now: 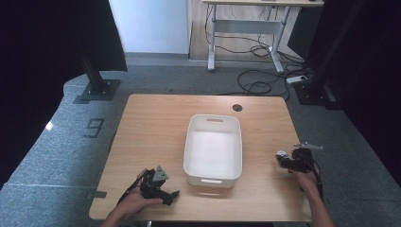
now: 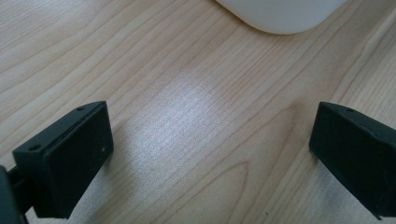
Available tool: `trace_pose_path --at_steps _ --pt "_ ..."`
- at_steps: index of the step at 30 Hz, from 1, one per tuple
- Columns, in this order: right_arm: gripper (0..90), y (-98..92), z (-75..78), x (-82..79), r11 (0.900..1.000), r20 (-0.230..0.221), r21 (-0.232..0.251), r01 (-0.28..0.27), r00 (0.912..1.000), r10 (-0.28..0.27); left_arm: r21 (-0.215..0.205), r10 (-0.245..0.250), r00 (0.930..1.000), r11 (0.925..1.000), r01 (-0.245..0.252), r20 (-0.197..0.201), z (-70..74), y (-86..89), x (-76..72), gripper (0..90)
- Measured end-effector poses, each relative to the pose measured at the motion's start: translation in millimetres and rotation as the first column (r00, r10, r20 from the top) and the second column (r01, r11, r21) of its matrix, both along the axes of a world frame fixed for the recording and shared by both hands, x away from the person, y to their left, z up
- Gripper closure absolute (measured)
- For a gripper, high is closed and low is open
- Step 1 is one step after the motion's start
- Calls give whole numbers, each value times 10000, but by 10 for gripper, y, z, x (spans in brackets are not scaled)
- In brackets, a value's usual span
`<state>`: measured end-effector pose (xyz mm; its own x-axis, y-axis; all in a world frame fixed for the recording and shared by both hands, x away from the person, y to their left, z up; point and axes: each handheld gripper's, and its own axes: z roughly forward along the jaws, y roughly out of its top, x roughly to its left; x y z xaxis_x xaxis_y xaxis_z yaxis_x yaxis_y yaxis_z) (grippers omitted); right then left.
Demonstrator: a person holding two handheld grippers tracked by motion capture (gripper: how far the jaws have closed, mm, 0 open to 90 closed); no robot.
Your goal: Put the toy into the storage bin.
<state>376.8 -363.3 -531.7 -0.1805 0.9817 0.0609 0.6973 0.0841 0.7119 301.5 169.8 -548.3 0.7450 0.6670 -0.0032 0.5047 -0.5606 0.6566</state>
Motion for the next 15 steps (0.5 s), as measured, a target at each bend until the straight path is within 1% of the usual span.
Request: trace_pose_path --at_steps 6,12,15 --pt "311 22 -32 28 9999 -118 -109 -69 9999 68 -1 -2 10000 10000 2 4 0 -1 1 0" --pt "319 11 -71 41 9999 -254 -132 72 9996 -75 -4 7 10000 10000 -7 3 0 -2 1 0" --pt "338 -4 -101 56 9997 -321 -139 221 9992 -225 -9 -1 10000 10000 1 2 -1 -2 1 0"
